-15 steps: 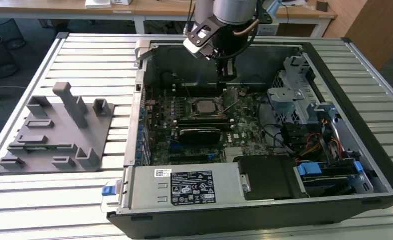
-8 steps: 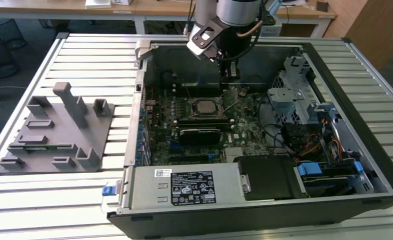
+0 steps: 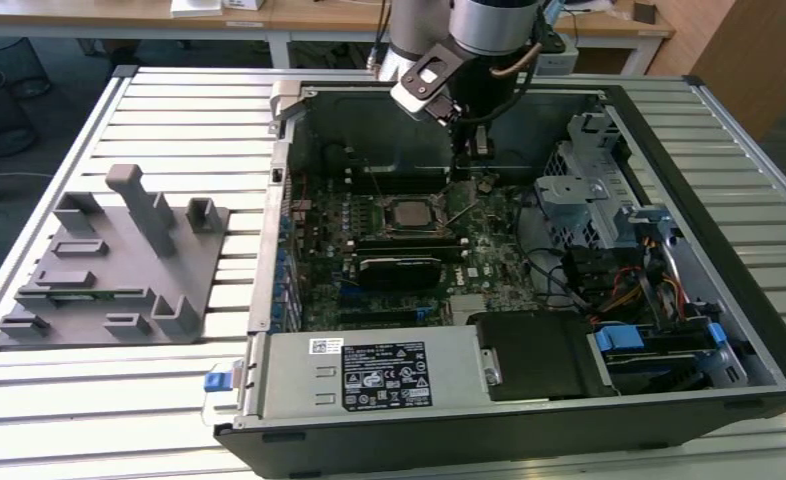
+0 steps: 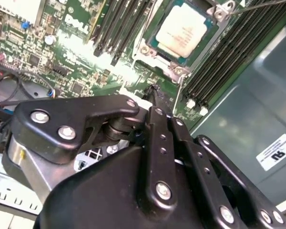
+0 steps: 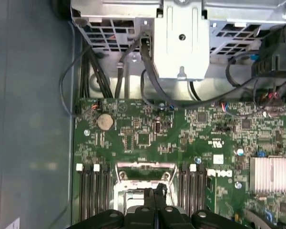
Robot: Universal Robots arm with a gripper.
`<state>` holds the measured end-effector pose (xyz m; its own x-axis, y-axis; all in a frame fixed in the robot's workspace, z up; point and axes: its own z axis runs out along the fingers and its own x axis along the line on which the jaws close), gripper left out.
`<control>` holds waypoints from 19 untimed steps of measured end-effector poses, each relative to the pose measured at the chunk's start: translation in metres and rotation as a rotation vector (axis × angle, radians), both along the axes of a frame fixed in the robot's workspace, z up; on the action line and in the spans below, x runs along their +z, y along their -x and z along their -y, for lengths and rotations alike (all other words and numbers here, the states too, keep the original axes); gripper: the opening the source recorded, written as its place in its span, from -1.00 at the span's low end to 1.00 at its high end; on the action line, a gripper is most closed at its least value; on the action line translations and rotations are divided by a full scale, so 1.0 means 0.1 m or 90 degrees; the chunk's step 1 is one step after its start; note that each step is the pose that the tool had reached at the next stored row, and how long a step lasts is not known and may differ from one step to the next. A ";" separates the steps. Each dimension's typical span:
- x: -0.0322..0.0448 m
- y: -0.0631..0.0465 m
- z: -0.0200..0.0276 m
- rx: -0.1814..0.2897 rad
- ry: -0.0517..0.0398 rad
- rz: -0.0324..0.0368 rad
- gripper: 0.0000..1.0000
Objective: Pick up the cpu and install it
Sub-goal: 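Close the cpu cover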
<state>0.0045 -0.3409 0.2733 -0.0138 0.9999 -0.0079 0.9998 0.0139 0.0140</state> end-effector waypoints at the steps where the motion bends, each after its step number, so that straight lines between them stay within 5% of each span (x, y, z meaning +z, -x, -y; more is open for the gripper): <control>1: -0.004 0.00 0.000 0.009 0.0001 0.0000 -0.79; 8: -0.047 -0.12 -0.024 0.032 0.0001 -0.0003 -0.79; 14: -0.087 -0.25 -0.121 0.032 0.0019 -0.0006 -0.79; 19: -0.129 -0.34 -0.144 0.031 0.0024 -0.0006 -0.79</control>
